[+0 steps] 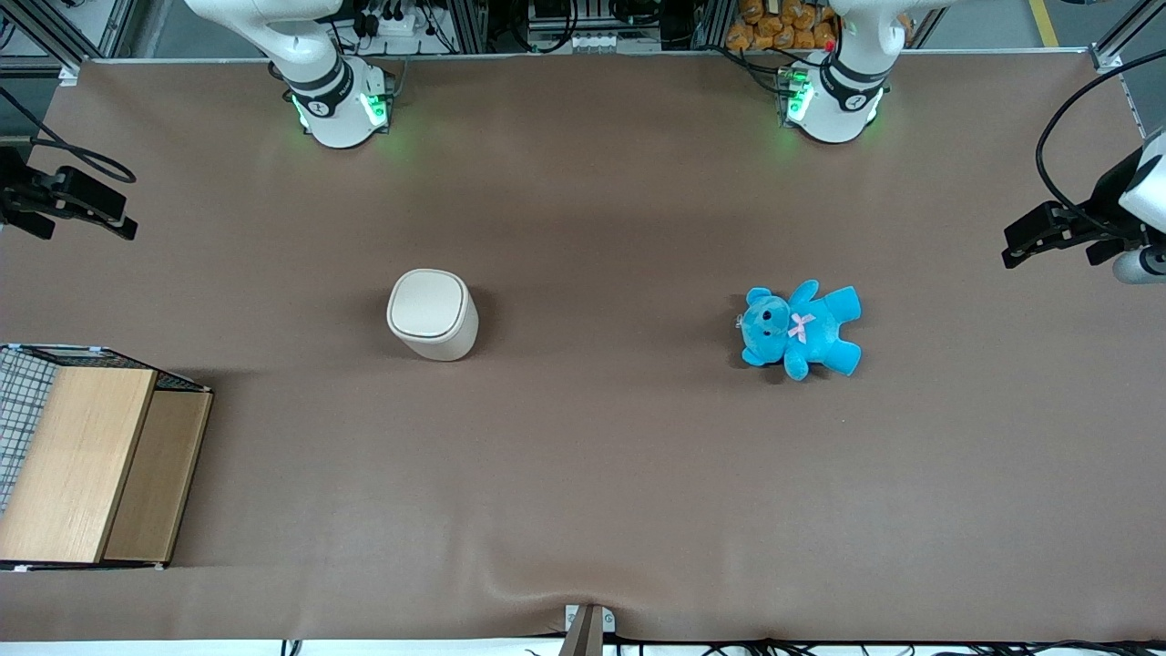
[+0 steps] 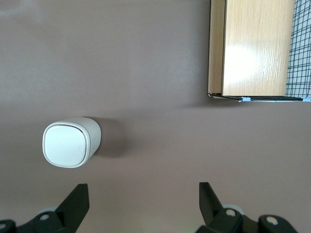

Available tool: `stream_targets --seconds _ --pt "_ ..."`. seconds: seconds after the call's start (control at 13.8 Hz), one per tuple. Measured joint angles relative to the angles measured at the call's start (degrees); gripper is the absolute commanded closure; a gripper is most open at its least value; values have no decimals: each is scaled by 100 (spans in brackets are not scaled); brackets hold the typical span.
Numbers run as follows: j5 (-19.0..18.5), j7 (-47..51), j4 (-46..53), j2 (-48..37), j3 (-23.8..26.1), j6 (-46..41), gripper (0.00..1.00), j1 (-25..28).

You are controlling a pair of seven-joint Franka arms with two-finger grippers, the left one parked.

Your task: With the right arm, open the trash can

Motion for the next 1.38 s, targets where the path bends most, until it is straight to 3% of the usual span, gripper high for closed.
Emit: stream_targets --seconds 1.38 --pt "-1 -1 -25 109 -16 -125 0 -1"
